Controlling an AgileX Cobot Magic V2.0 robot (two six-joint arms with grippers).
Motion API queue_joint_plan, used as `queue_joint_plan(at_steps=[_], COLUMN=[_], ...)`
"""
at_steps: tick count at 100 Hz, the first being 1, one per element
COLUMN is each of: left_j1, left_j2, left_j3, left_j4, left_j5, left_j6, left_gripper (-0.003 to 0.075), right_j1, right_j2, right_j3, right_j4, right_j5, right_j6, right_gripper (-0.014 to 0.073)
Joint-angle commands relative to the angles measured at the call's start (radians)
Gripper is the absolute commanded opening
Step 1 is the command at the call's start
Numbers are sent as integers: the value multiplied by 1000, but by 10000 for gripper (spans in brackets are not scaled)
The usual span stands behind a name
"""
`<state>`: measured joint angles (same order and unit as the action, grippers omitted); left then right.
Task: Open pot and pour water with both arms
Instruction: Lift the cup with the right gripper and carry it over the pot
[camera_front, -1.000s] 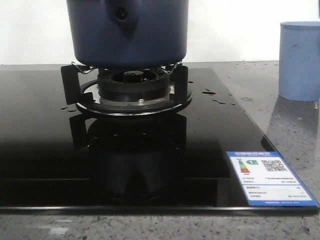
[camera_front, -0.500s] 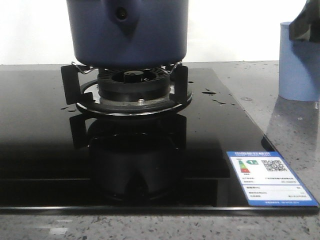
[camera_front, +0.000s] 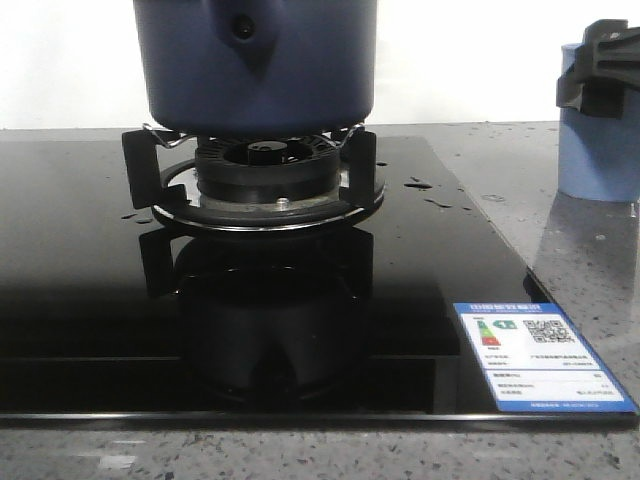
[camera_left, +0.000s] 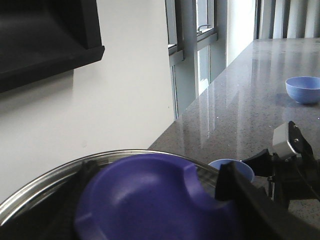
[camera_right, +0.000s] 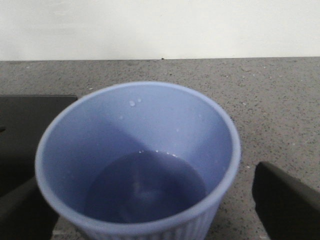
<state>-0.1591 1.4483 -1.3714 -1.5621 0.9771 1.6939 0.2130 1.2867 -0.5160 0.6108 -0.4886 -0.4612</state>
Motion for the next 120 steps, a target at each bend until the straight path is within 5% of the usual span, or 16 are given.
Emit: queue_joint_plan(at_steps=[1,32,68,120], left_j1=[1,1,1,1], left_j2=[-44,-44,-44,-58], left_j3=[-41,-41,-41,-41], left_j4=[-101,-101,-100,-108], left_j5=[15,15,31,13], left_j6=[-7,-7,-7,-7], left_gripper=[274,274,274,274], right_j1=[-1,-1,-1,-1], right_j2=[10,91,101,-123], right_j3=[-29,-29,-29,-43], right_j4=[-33,-139,-190,-436], right_j5=[-127,-194,-256,-208], right_j6=[34,193,199,199], right_gripper=[665,649,308,308])
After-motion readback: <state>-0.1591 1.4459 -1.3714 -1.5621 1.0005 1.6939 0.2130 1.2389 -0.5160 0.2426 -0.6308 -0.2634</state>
